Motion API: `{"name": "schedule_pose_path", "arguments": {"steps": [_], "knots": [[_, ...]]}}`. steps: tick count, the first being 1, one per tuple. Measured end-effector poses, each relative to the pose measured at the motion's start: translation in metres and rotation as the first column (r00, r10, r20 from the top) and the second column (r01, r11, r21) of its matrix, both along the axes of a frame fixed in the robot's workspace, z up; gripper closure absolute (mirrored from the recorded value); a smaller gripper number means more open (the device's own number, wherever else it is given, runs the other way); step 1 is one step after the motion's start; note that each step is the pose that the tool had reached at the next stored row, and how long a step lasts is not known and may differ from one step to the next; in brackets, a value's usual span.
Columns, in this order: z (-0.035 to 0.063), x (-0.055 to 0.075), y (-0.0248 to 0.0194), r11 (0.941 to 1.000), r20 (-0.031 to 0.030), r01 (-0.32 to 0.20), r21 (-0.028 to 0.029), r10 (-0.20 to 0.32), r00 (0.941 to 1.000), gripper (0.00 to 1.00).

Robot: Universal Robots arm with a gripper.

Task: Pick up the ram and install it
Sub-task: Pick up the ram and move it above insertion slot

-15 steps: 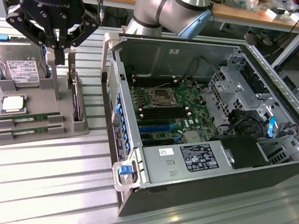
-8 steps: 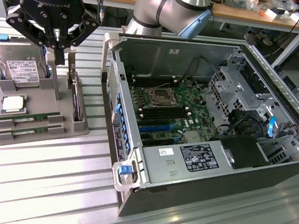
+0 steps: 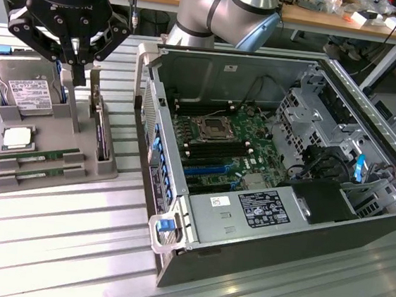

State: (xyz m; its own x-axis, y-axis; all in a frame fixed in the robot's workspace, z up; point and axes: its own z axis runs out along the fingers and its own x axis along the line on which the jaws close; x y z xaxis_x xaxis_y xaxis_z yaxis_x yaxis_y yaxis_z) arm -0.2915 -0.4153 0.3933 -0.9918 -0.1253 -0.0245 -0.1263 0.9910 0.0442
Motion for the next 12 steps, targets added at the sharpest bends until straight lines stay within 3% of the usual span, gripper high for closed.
{"name": "schedule_pose_path", "arguments": {"steps": [12], "knots": [[0.0,0.0,0.0,0.9977,0.0,-0.068,0.0,0.068,0.9977,0.9]]}}
